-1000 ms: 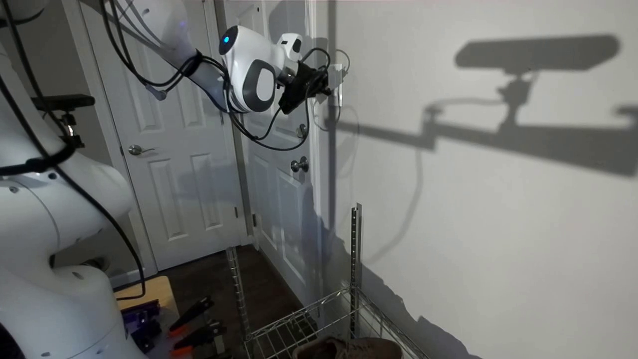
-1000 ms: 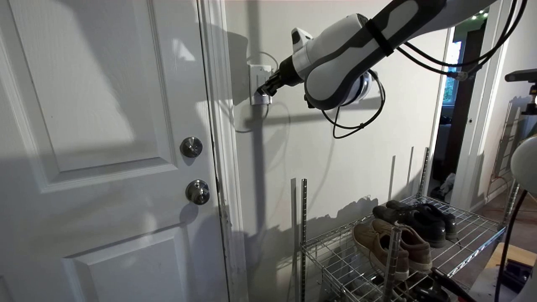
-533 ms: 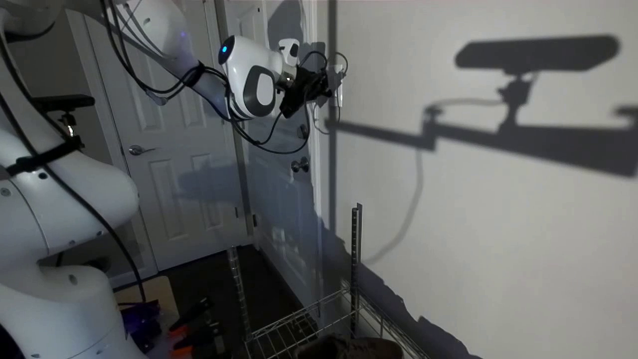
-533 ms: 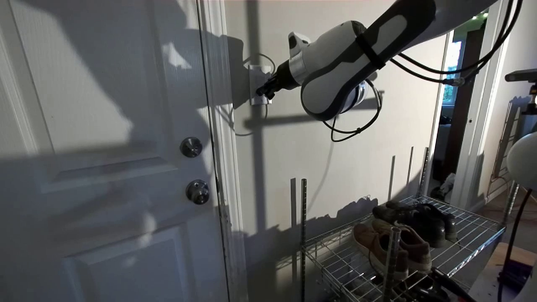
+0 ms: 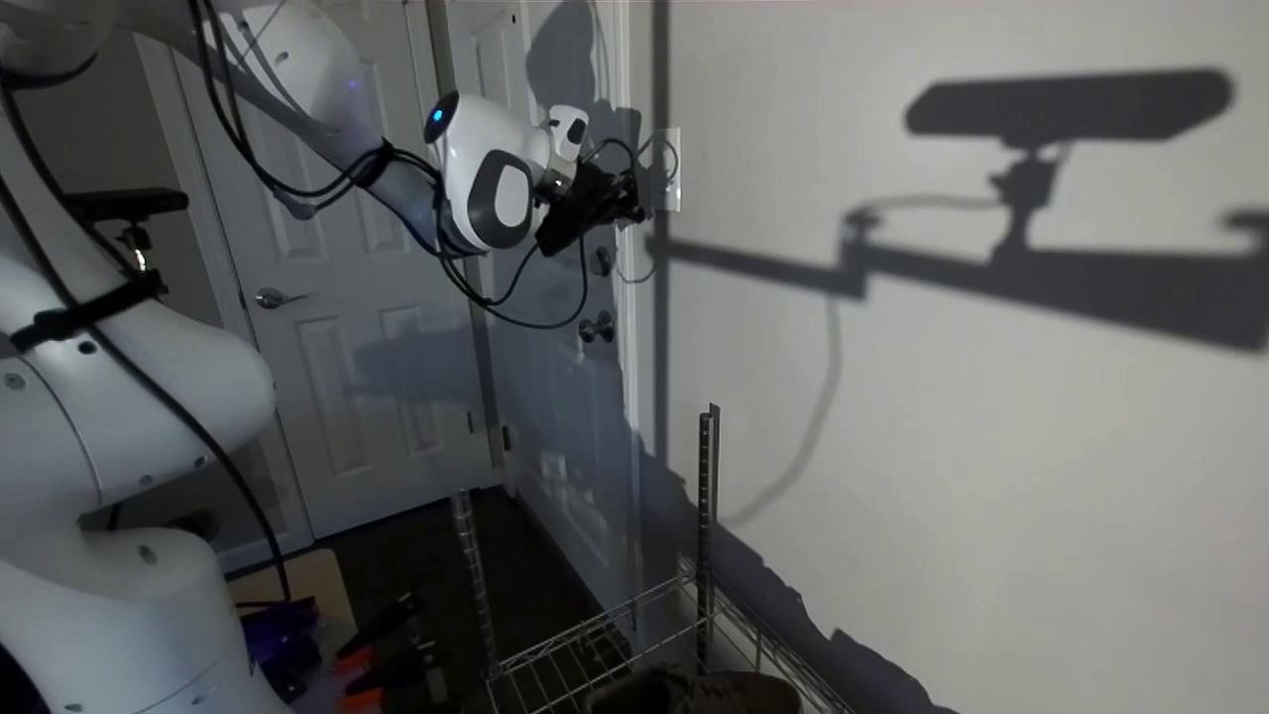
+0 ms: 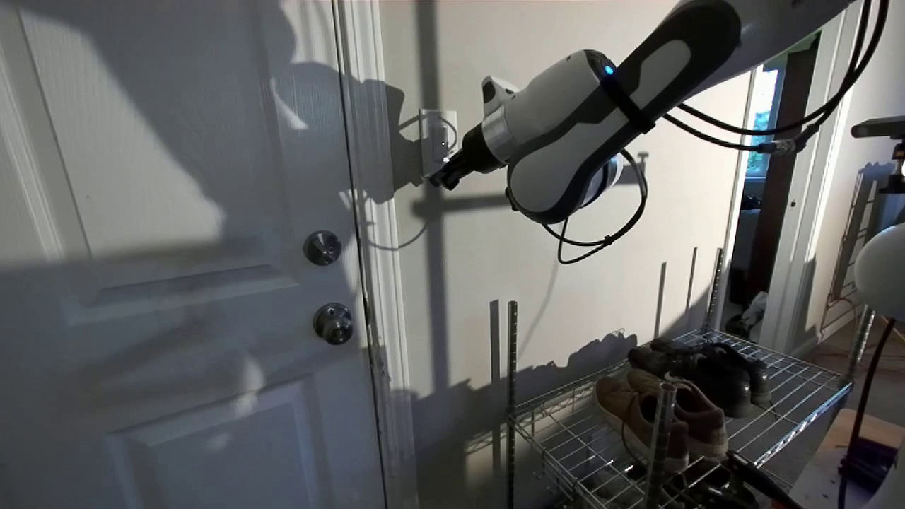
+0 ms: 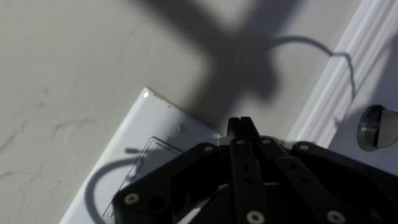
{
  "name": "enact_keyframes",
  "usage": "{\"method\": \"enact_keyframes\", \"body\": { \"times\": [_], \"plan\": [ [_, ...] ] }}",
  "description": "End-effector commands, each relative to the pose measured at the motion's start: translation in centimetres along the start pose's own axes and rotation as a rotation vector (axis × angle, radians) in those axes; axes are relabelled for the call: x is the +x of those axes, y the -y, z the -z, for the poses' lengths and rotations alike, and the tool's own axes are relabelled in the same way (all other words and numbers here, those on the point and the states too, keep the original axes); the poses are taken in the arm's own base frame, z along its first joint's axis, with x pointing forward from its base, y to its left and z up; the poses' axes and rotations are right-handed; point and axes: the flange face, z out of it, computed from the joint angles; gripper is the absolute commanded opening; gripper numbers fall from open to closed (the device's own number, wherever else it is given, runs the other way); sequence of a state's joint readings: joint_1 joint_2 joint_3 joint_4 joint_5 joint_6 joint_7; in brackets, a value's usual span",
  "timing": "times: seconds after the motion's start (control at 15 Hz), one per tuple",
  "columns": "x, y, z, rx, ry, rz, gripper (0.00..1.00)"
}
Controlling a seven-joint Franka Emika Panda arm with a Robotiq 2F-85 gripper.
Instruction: Switch off the light
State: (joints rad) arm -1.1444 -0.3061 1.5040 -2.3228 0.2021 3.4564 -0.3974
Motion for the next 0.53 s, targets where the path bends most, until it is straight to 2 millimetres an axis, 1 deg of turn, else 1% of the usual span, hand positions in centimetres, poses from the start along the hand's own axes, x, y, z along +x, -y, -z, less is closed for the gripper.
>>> {"method": "enact_keyframes", "body": {
  "times": [0.0,0.07,0.13,0.27,0.47],
  "plan": [
    [-0.53,1.45,0.96,0.053,0.004,-0.057,0.14],
    [-0.16,1.06,0.57,0.031,0.000,-0.018,0.04],
    [-0.11,1.42,0.79,0.039,-0.001,-0.022,0.05],
    [-0.09,1.59,0.96,0.043,-0.002,-0.024,0.14],
    [-0.21,1.47,0.95,0.042,0.000,-0.026,0.14]
  ]
}}
